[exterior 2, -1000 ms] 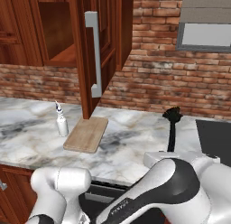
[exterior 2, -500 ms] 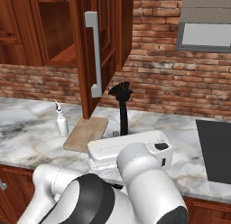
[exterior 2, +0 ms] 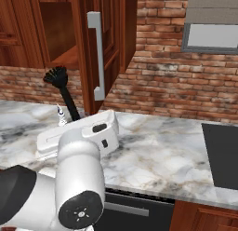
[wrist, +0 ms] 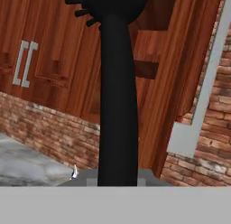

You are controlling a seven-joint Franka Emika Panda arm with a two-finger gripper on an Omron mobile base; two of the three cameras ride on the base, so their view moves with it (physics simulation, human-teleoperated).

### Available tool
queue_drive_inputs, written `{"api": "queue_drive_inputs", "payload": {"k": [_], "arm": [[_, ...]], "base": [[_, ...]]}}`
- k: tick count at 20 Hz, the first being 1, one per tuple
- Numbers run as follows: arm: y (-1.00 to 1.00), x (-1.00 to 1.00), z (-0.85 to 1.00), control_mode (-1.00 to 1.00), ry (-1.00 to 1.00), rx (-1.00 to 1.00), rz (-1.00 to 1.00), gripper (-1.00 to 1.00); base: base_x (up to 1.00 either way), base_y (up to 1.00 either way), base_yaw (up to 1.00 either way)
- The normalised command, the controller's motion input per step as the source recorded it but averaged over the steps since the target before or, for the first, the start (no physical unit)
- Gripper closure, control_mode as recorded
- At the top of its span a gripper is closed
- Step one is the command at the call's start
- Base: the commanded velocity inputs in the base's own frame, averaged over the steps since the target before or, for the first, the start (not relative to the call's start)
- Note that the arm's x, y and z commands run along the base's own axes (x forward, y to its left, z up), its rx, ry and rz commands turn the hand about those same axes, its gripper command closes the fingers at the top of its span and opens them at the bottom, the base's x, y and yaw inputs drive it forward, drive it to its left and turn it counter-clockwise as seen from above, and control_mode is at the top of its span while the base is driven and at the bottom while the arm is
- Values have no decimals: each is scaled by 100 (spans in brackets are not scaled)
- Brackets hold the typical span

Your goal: Grab the spray bottle from the cabinet, then place it next to the cutting board for sanitizing. Then grab the dish brush from the countertop next to the sink and place it next to the cutting board.

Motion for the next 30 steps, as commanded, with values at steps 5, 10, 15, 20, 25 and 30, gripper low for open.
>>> {"api": "queue_drive_inputs", "payload": {"k": [5, 10, 15, 20, 25, 30], "arm": [[100, -1, -5, -100, -20, -16, -3, 100], [100, 0, -29, -100, -14, -11, -4, 100], [100, 24, -45, -100, -1, -15, -7, 100], [100, 62, -96, -100, 12, -8, -5, 100], [100, 75, -100, -100, 17, -7, -3, 100], [100, 49, -50, -100, 14, -23, 1, 100]], "base": [[0, 0, 0], [0, 0, 0], [0, 0, 0], [0, 0, 0], [0, 0, 0], [0, 0, 0]]}}
